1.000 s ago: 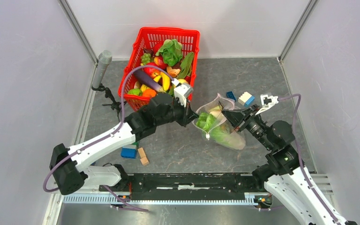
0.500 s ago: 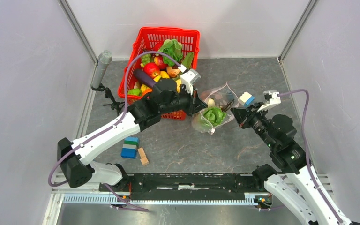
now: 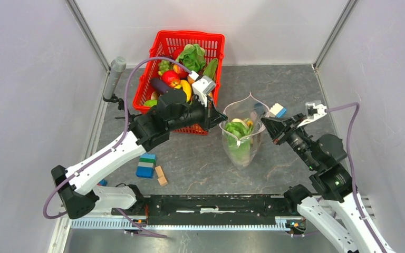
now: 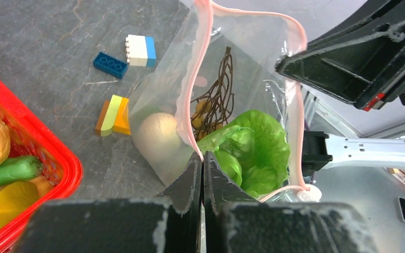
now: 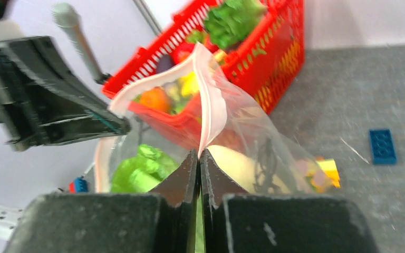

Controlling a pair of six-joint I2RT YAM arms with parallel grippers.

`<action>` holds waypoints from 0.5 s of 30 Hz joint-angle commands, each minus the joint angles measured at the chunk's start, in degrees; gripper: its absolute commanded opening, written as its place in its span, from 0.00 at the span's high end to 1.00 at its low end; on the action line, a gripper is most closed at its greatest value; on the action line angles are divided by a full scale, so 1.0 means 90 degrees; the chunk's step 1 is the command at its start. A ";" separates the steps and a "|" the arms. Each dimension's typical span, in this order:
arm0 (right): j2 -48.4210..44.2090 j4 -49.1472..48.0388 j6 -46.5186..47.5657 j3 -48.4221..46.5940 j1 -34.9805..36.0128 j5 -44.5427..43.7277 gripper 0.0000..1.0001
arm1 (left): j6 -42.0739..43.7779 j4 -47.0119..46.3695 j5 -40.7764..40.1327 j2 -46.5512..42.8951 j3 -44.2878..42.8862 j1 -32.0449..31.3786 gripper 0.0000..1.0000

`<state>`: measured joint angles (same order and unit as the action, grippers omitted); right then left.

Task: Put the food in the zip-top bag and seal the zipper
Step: Adjust the zipper food storage bag at the center of the board.

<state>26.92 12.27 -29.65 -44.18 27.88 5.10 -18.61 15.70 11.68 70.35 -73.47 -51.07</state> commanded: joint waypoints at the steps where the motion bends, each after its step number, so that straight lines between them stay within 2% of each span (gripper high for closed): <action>1: 0.0638 0.0882 0.0130 0.0098 0.0008 -0.0746 0.94 | -0.0068 -0.0133 -0.0315 0.0168 0.0264 0.0035 0.98; 5: 0.0661 0.0352 -0.0054 0.0174 0.0007 -0.0310 0.95 | -0.0185 -0.0274 -0.0146 0.0543 0.0460 0.0118 0.98; 7: 0.0533 -0.0192 -0.0038 0.0109 0.0005 0.0109 0.95 | -0.0227 -0.0507 -0.0176 0.0405 0.0513 0.0118 0.98; 10: 0.0408 -0.0455 -0.0059 -0.0051 0.0008 0.0215 0.94 | -0.0036 -0.0584 -0.0487 0.0193 0.0410 0.0138 0.96; 12: 0.0456 -0.0465 -0.0067 -0.0146 0.0008 0.0294 0.94 | 0.0105 -0.0475 -0.0537 0.0178 0.0207 0.0164 0.80; 14: 0.0500 -0.0534 -0.0122 -0.0119 0.0008 0.0418 0.94 | 0.0252 -0.0302 -0.0583 0.0206 -0.0016 0.0194 0.69; 15: 0.0506 -0.0583 -0.0167 -0.0062 0.0008 0.0454 0.94 | 0.0327 -0.0203 -0.0631 0.0220 -0.0116 0.0204 0.53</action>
<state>31.07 12.19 -30.20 -43.07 27.88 6.46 -18.59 13.80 8.34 73.82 -69.52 -49.82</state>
